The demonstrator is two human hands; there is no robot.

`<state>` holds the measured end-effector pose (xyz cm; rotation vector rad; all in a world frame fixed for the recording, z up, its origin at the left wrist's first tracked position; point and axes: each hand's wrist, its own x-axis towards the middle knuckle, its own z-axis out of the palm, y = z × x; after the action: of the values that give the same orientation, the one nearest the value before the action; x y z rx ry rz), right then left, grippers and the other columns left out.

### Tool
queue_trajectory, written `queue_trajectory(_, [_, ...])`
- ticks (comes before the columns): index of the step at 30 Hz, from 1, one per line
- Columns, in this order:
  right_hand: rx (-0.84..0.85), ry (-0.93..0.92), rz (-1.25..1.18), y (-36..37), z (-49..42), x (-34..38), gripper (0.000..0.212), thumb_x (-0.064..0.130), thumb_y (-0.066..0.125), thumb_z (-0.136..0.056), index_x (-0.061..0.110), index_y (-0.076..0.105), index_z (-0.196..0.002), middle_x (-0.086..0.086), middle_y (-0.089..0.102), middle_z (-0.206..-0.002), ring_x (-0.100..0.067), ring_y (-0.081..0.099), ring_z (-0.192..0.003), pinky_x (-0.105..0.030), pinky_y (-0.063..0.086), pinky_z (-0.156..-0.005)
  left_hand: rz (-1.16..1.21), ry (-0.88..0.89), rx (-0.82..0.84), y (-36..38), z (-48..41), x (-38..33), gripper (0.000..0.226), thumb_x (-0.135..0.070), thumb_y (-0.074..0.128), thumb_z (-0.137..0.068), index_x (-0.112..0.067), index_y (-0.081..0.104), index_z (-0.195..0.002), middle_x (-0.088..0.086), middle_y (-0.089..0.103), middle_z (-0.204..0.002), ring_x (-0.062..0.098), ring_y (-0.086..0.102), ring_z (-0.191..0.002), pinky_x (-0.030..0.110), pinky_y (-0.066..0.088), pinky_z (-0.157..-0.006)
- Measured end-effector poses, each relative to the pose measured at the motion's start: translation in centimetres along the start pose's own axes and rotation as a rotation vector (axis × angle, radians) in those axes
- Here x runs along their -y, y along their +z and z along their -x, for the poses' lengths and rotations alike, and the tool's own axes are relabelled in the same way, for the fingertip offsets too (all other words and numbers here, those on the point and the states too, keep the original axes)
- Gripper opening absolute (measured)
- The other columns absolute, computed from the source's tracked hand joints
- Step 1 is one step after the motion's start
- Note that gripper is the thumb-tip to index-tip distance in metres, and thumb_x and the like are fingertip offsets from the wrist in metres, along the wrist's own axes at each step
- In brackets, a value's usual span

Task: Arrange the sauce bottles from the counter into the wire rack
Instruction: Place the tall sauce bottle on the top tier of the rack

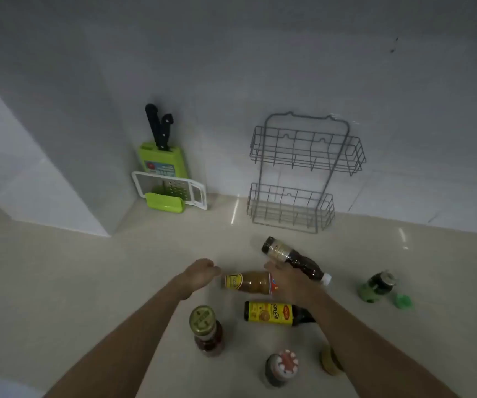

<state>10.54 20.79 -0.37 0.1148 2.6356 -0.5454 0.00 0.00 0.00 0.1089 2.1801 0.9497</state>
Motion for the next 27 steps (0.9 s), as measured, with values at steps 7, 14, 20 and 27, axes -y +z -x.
queue_trajectory(7, [0.022,0.024,0.443,1.4,-3.7,-0.3,0.053,0.029,0.062,-0.085,0.012,0.042,-0.132,-0.010,0.050,-0.135,-0.029,0.044,-0.127,-0.045,0.036,-0.103,-0.027,-0.058,0.073,-0.6,-2.9,1.0,0.042,-0.027,0.052,-0.095,-0.005,0.049,-0.131,0.010,0.050,-0.133,0.026,0.050,-0.119,0.029,0.039,-0.094])
queue_trajectory(14, [-0.076,0.059,0.420,1.7,-4.1,-1.1,0.056,0.040,0.065,-0.079,0.015,0.048,-0.126,-0.005,0.055,-0.129,-0.024,0.055,-0.115,-0.039,0.048,-0.090,0.038,0.029,-0.081,-2.8,-5.2,-0.1,0.034,-0.023,0.048,-0.095,-0.004,0.058,-0.121,0.018,0.059,-0.127,0.029,0.057,-0.106,0.030,0.041,-0.087])
queue_trajectory(20, [-0.516,0.180,-0.076,-2.0,-2.8,-0.1,0.065,0.050,0.069,-0.062,0.029,0.049,-0.120,0.008,0.061,-0.111,-0.017,0.062,-0.102,-0.030,0.047,-0.078,0.204,0.135,-0.264,-4.7,-6.2,-4.5,0.031,-0.019,0.049,-0.094,-0.009,0.061,-0.121,0.016,0.061,-0.126,0.034,0.056,-0.116,0.037,0.044,-0.099])
queue_trajectory(27, [-0.994,0.022,-0.554,-14.0,-1.9,4.0,0.058,0.038,0.081,-0.060,0.024,0.046,-0.104,0.006,0.065,-0.090,-0.011,0.063,-0.078,-0.025,0.048,-0.064,0.369,0.413,-0.284,-6.3,-5.2,-13.3,0.036,-0.010,0.042,-0.097,-0.009,0.054,-0.131,0.009,0.054,-0.136,0.022,0.048,-0.125,0.023,0.032,-0.101])
